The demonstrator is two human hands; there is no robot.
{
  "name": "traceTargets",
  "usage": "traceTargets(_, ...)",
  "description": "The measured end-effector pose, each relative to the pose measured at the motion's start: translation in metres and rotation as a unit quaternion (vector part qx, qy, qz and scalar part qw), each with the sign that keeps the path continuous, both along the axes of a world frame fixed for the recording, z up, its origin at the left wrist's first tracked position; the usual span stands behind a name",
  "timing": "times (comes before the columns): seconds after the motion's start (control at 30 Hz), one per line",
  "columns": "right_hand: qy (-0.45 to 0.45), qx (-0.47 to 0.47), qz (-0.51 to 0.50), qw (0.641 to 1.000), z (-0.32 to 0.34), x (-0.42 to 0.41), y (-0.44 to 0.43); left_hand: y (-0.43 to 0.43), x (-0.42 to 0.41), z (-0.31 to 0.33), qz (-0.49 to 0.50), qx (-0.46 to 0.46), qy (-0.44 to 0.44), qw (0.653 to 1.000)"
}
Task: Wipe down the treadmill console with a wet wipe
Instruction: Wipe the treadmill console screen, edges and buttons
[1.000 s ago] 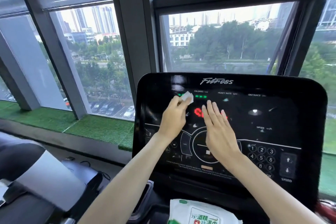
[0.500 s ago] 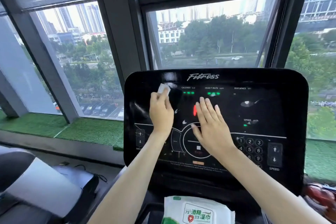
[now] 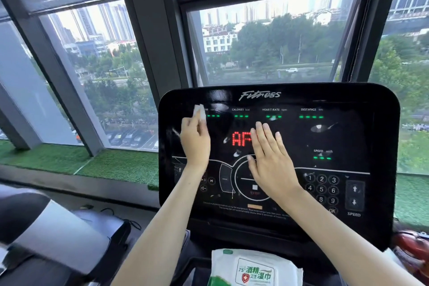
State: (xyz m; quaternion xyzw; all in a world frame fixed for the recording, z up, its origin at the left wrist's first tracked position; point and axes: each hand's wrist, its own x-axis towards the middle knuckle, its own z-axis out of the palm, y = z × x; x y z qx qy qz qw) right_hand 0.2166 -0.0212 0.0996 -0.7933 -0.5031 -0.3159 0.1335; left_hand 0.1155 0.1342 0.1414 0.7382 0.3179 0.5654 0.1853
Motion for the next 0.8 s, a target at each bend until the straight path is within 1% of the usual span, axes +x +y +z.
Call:
traceTargets(0.03,0.001,0.002,0.000,1.000,0.000,0.000,0.000,-0.006,0.003,0.001,0.000,0.008,0.008,1.000)
traceTargets(0.07,0.002,0.003,0.001,1.000,-0.001,0.000,0.001,-0.015,0.006,-0.003,-0.033,0.065,0.055,0.996)
traceTargets(0.1,0.002,0.003,0.003,1.000,-0.001,0.000,0.001,-0.023,0.006,-0.009,-0.077,0.131,0.112,0.982)
traceTargets(0.13,0.002,0.003,0.004,1.000,-0.001,0.001,0.001,-0.023,0.004,-0.012,-0.102,0.180,0.138,0.969)
traceTargets(0.17,0.000,0.001,0.005,1.000,-0.001,0.002,0.000,-0.017,0.002,-0.010,-0.106,0.175,0.136,0.969)
traceTargets(0.2,-0.003,0.000,0.003,1.000,-0.001,0.002,0.000,-0.010,0.002,-0.008,-0.084,0.127,0.103,0.983)
traceTargets(0.23,-0.004,-0.001,0.001,1.000,-0.001,0.002,0.000,-0.004,0.002,-0.004,-0.041,0.050,0.042,0.997)
traceTargets(0.27,-0.004,-0.001,0.000,1.000,-0.001,0.001,0.001,-0.004,0.003,-0.001,-0.005,-0.012,-0.007,1.000)
traceTargets(0.3,-0.002,0.000,0.000,1.000,-0.001,0.000,0.001,-0.008,0.005,0.000,0.005,-0.023,-0.017,1.000)
traceTargets(0.33,0.000,0.001,0.001,1.000,-0.001,0.000,0.001,-0.017,0.008,0.000,-0.015,0.023,0.021,0.999)
traceTargets(0.37,0.001,0.002,0.003,1.000,-0.001,0.000,0.001,-0.027,0.009,-0.005,-0.060,0.091,0.080,0.991)
traceTargets(0.4,0.001,0.004,0.005,1.000,-0.002,0.001,0.001,-0.030,0.008,-0.009,-0.092,0.162,0.127,0.974)
traceTargets(0.43,0.002,0.007,0.008,1.000,-0.002,0.001,0.001,-0.026,0.006,-0.007,-0.105,0.188,0.143,0.966)
traceTargets(0.47,0.003,0.010,0.009,1.000,-0.002,0.002,0.001,-0.018,0.005,-0.005,-0.095,0.162,0.129,0.974)
traceTargets(0.5,0.003,0.010,0.009,1.000,-0.002,0.002,0.001,-0.011,0.006,-0.002,-0.058,0.097,0.079,0.990)
traceTargets(0.53,0.003,0.009,0.008,1.000,-0.002,0.001,0.001,-0.009,0.006,0.002,-0.019,0.022,0.023,0.999)
traceTargets(0.57,0.004,0.008,0.007,1.000,-0.002,0.001,0.001,-0.011,0.009,0.005,-0.005,-0.015,-0.006,1.000)
traceTargets(0.6,0.004,0.009,0.008,1.000,-0.002,0.001,0.001,-0.018,0.013,0.007,-0.019,0.008,0.013,1.000)
traceTargets(0.63,0.005,0.009,0.009,1.000,-0.002,0.001,0.001,-0.027,0.016,0.004,-0.062,0.073,0.064,0.993)
traceTargets(0.67,0.005,0.009,0.011,1.000,-0.002,0.001,0.000,-0.035,0.017,-0.001,-0.111,0.144,0.118,0.976)
traceTargets(0.7,0.005,0.008,0.011,1.000,-0.001,0.002,0.000,-0.035,0.015,-0.002,-0.143,0.194,0.149,0.959)
traceTargets(0.73,0.003,0.007,0.011,1.000,-0.001,0.002,-0.001,-0.030,0.013,0.000,-0.150,0.199,0.159,0.955)
traceTargets(0.77,0.002,0.006,0.011,1.000,-0.001,0.002,-0.001,-0.022,0.013,0.001,-0.129,0.171,0.141,0.966)
traceTargets(0.8,0.001,0.005,0.011,1.000,0.000,0.002,-0.002,-0.018,0.012,0.004,-0.087,0.114,0.099,0.985)
